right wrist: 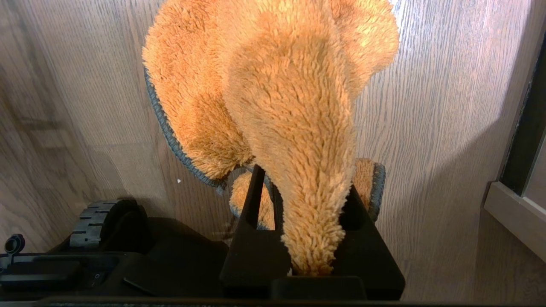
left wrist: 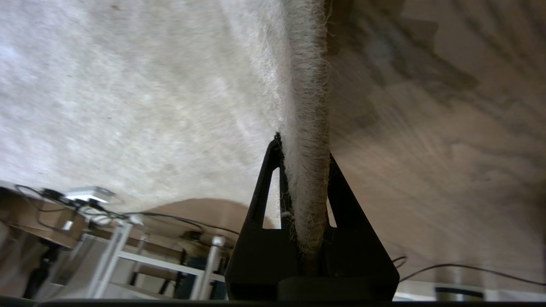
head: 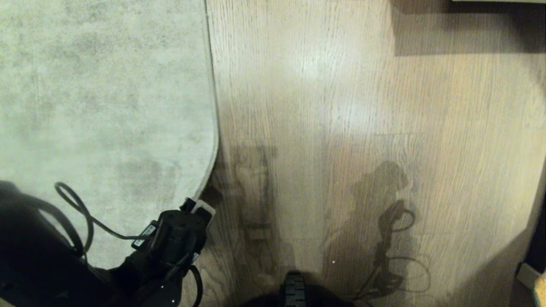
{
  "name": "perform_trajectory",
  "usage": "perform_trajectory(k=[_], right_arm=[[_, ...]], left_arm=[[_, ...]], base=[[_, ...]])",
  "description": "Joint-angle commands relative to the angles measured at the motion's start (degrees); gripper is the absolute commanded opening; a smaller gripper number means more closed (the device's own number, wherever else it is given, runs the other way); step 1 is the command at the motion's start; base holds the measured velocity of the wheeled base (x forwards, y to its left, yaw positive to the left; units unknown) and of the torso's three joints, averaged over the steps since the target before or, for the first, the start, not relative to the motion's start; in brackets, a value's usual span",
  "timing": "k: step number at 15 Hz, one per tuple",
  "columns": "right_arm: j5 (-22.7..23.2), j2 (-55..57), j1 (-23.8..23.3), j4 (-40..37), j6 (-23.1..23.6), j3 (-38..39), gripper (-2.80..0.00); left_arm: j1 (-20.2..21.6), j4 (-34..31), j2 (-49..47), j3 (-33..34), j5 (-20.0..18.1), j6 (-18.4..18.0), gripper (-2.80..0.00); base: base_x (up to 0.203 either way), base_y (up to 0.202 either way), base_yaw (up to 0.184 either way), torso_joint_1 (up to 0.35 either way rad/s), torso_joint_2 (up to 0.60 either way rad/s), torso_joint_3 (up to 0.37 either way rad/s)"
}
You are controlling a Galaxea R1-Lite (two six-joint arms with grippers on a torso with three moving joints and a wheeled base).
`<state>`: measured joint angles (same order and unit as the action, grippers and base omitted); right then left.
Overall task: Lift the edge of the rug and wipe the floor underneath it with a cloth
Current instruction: Lift up the carpet
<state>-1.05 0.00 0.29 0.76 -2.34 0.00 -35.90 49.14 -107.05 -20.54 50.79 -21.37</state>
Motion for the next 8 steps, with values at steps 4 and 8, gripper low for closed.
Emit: perform_trajectory(k=[4, 8], right_arm=[[0.0, 0.0, 0.1, 0.0, 0.0, 0.0, -2.80], [0.0, 0.0, 0.0, 0.0, 0.0, 0.0, -2.80]], left_arm=[[5.3, 0.1, 6.6, 2.5, -4.8, -7.3, -2.80], [11.5, 0.3, 9.6, 1.6, -11.9, -13.5, -2.80]], base=[[0.000, 0.000, 0.000, 0.000, 0.00, 0.000], [0.000, 0.000, 0.000, 0.000, 0.00, 0.000]])
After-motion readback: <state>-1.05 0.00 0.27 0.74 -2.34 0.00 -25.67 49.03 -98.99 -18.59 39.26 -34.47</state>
